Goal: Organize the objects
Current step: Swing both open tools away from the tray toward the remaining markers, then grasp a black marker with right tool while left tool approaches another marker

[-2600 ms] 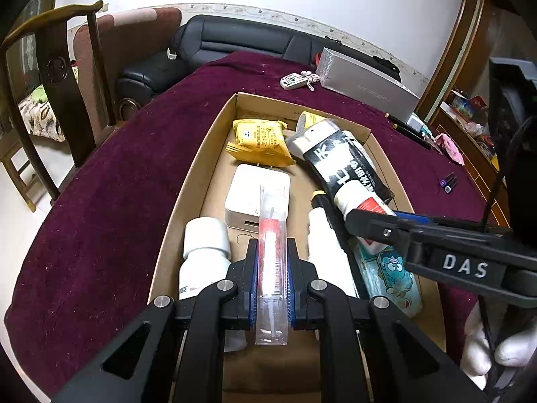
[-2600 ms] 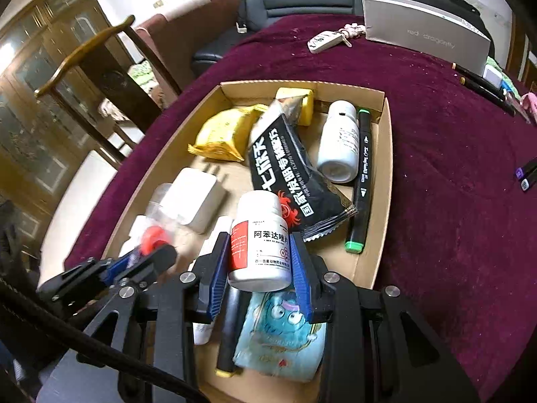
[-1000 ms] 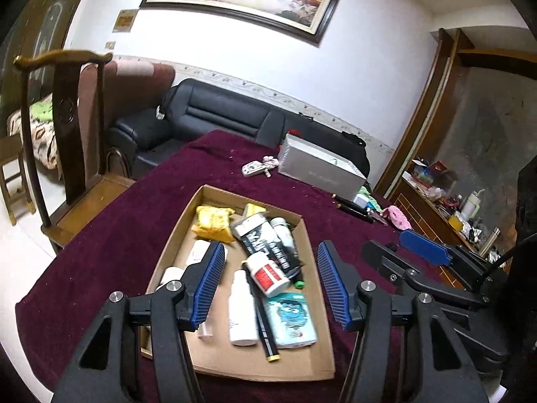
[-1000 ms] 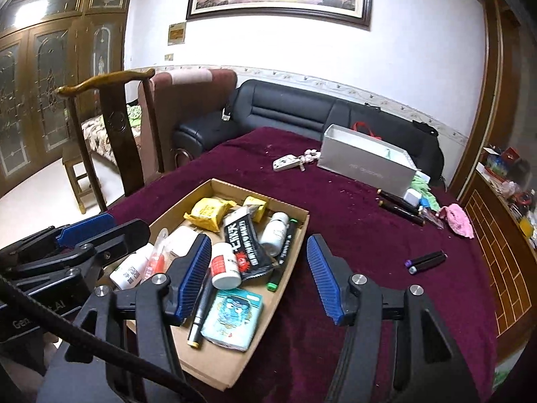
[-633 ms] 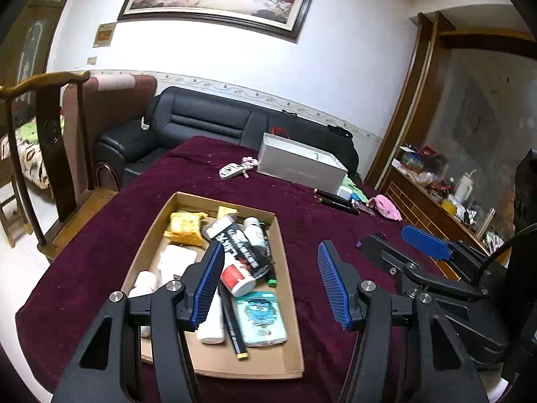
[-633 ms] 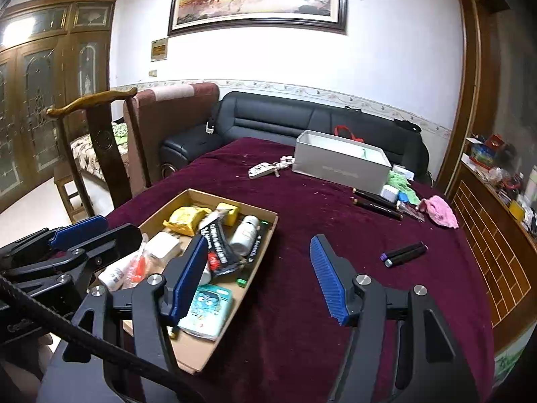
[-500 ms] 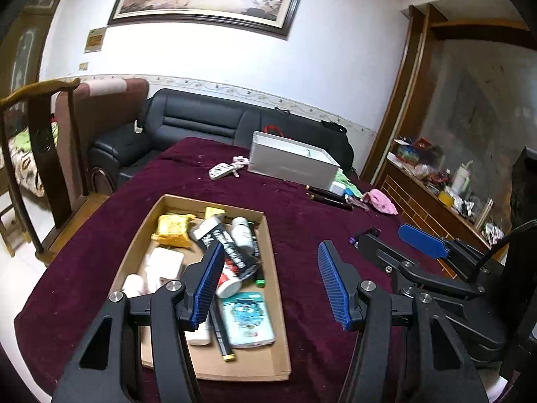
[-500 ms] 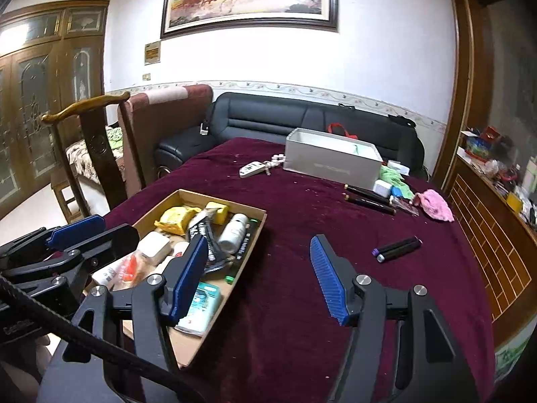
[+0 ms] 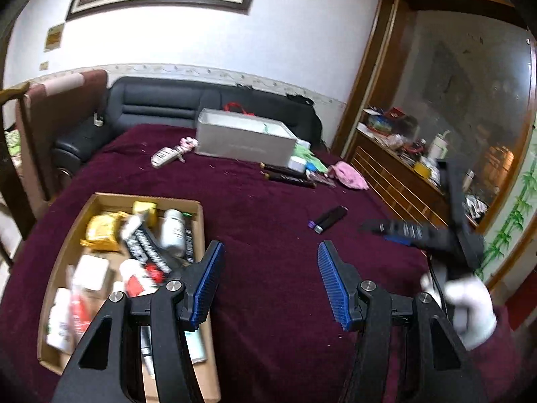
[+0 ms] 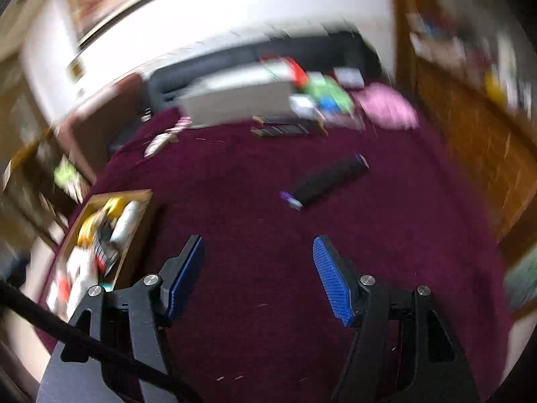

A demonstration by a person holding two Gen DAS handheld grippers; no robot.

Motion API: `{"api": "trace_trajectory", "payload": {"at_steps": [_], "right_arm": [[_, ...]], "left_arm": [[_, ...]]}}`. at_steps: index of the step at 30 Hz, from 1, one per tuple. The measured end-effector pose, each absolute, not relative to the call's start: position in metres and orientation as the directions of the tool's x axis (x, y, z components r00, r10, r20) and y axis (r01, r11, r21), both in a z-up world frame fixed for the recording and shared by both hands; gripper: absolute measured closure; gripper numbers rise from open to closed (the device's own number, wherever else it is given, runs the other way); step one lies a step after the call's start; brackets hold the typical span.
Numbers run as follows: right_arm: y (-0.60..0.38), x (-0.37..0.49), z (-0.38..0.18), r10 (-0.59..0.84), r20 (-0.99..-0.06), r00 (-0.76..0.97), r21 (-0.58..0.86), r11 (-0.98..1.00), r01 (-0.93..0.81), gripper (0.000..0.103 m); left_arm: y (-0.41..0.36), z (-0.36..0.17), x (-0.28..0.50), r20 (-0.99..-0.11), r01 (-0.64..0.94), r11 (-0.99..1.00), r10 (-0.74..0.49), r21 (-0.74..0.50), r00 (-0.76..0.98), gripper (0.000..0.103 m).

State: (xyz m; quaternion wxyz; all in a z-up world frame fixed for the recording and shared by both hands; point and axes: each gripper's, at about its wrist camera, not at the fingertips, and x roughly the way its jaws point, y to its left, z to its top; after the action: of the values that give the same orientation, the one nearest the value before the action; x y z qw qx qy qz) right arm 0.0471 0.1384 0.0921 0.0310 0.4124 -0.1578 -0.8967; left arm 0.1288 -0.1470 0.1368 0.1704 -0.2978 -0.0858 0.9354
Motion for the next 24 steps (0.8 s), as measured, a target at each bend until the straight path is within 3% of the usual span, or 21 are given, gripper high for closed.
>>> {"api": "trace_trajectory", "payload": {"at_steps": [3, 6, 13, 24], "right_arm": [[0.177, 0.014, 0.076, -0.249, -0.744, -0.62, 0.418, -0.897, -0.142, 0.041], [0.183, -0.015, 0.067, -0.263, -0.763, -0.59, 0.432, -0.887, -0.163, 0.047], [0.174, -0.07, 0.038, -0.194, -0.845, -0.499, 0.349, -0.907, -0.238, 0.062], [0.167, -0.108, 0.019, -0.007, -0.912, -0.411, 0.148, -0.938, -0.313, 0.063]], "left_arm": [[-0.138, 0.127, 0.12, -0.551, -0.289, -0.916, 0.398, -0.277, -0.733, 0.051], [-0.134, 0.121, 0.114, -0.567, -0.298, -0.911, 0.412, -0.286, -0.714, 0.051], [-0.148, 0.115, 0.106, -0.571, -0.291, -0.908, 0.416, -0.301, -0.708, 0.051], [-0.169, 0.094, 0.091, -0.588, -0.264, -0.902, 0.424, -0.342, -0.688, 0.051]]}}
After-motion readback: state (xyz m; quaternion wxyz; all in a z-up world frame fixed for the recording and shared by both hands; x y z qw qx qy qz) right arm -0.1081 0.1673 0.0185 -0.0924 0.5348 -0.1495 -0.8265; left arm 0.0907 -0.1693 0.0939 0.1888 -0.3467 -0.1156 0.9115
